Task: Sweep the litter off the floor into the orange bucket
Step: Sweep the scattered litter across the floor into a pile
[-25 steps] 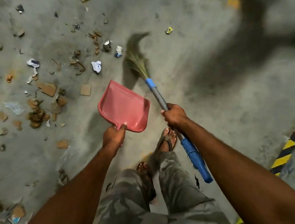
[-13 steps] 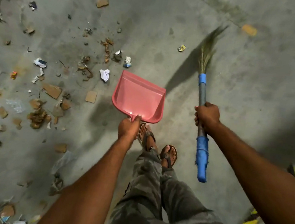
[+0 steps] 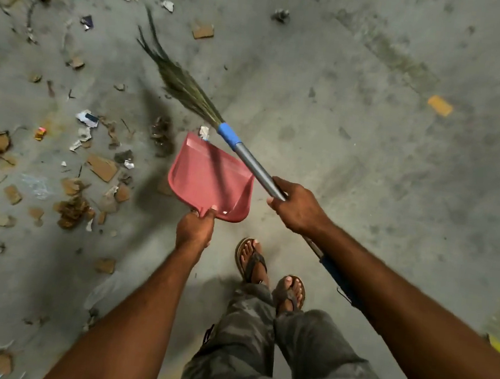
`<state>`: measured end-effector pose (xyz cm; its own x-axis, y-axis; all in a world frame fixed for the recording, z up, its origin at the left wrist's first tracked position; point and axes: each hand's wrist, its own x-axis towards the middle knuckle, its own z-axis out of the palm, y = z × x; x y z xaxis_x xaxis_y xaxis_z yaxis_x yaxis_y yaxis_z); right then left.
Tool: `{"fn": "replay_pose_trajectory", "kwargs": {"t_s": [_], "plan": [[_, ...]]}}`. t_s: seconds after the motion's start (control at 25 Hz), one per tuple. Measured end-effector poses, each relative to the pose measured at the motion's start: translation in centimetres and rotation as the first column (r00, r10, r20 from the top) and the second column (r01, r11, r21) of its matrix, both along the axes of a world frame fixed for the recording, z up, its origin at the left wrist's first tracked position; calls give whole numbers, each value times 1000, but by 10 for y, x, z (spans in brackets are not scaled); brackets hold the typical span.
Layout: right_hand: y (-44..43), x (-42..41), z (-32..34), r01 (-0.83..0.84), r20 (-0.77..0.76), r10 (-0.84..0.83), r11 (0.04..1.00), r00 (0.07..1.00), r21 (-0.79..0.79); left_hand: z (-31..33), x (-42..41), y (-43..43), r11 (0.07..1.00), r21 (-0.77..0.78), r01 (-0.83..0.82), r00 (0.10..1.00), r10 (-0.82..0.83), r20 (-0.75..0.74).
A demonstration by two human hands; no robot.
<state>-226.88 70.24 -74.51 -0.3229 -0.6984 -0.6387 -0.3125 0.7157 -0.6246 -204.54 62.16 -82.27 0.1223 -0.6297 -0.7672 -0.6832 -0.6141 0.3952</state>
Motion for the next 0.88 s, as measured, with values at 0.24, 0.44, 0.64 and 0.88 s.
{"fn": "replay_pose_trajectory", "kwargs": {"t_s": [0.24,0.44,0.64,0.88], "plan": [[13,-95,-13,331,-180,-318,943,931,44,8,-47,-42,1000,-2,10,999,-10,-51],[-85,-184,-80,518,-221,-481,840,849,161,-9,-110,-83,993,20,-117,981,119,-151],[-205,-213,-109,-31,-217,93,962,972,272,-33,-160,-116,967,11,-256,958,256,-132],[-261,-176,-78,-348,-144,354,935,924,70,-21,-157,-110,926,7,-378,923,378,-78]]}}
